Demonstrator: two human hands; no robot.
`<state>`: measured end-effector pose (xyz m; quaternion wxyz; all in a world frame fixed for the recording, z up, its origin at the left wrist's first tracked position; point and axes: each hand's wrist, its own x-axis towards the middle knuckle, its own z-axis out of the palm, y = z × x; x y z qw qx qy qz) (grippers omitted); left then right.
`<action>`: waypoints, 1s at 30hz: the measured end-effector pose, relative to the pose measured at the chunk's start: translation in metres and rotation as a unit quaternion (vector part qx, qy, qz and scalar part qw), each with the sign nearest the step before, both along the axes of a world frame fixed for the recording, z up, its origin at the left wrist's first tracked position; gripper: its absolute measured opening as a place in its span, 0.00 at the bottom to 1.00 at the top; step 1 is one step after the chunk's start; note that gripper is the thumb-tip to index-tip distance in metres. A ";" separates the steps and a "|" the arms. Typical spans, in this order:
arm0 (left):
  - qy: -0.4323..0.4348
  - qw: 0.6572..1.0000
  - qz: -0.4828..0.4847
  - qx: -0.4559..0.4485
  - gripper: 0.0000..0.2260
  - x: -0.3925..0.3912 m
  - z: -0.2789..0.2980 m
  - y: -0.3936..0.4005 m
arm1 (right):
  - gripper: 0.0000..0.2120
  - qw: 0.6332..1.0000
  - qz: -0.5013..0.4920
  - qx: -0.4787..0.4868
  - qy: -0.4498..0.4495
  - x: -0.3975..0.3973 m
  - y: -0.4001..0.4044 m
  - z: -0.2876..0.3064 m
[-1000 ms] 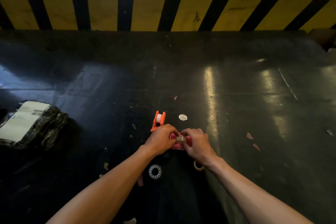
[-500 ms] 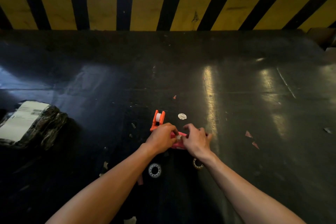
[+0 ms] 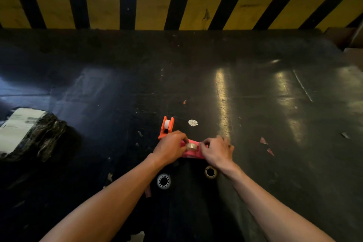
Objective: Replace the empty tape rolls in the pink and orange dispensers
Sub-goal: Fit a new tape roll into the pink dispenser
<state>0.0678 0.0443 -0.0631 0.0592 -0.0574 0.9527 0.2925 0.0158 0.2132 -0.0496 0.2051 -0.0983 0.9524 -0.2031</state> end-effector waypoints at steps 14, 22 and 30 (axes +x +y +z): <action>-0.021 1.000 0.014 0.012 0.08 0.000 0.001 -0.001 | 0.16 0.992 -0.103 -0.019 -0.076 0.005 -0.022 -0.012; -0.023 1.000 0.008 0.011 0.09 0.001 0.002 -0.001 | 0.07 0.982 -0.139 -0.111 -0.065 0.002 -0.015 -0.025; -0.022 1.000 0.000 0.018 0.09 0.006 -0.001 -0.003 | 0.07 0.949 -0.182 -0.231 -0.111 -0.005 0.021 -0.030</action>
